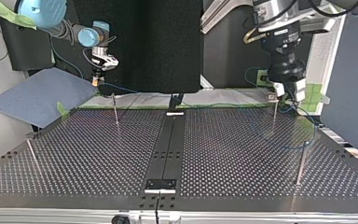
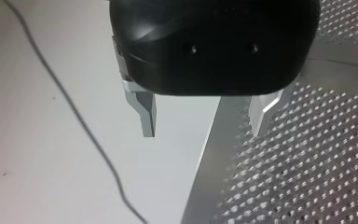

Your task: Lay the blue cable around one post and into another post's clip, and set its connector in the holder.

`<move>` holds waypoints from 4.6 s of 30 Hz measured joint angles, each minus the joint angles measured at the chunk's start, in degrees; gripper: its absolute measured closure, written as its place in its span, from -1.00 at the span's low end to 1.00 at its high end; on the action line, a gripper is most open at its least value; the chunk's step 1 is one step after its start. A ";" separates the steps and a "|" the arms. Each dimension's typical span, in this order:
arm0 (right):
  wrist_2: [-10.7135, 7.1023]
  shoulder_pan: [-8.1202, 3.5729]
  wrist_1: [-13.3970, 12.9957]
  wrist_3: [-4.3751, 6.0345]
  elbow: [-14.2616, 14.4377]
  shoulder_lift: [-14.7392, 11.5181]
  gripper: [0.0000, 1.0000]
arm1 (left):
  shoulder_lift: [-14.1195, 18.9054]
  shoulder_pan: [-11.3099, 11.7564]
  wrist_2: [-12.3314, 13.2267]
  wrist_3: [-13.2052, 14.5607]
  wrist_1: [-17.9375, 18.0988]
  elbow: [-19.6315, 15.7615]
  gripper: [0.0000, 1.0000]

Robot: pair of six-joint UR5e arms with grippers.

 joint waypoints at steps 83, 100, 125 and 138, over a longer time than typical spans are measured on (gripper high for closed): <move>0.00 0.79 0.66 -0.09 -0.38 0.00 1.00 | -5.30 16.41 20.50 2.84 -9.61 1.59 -1.00; 0.01 0.88 0.91 -0.07 -0.40 0.00 1.00 | -5.36 17.12 17.24 3.59 -14.59 1.54 -1.00; 0.00 0.92 0.95 -0.09 -0.44 0.01 1.00 | -5.43 18.31 12.66 3.86 -16.01 1.52 -1.00; 0.00 1.04 0.95 -0.09 -0.44 0.00 1.00 | -5.40 18.44 12.59 3.97 -15.91 1.52 -1.00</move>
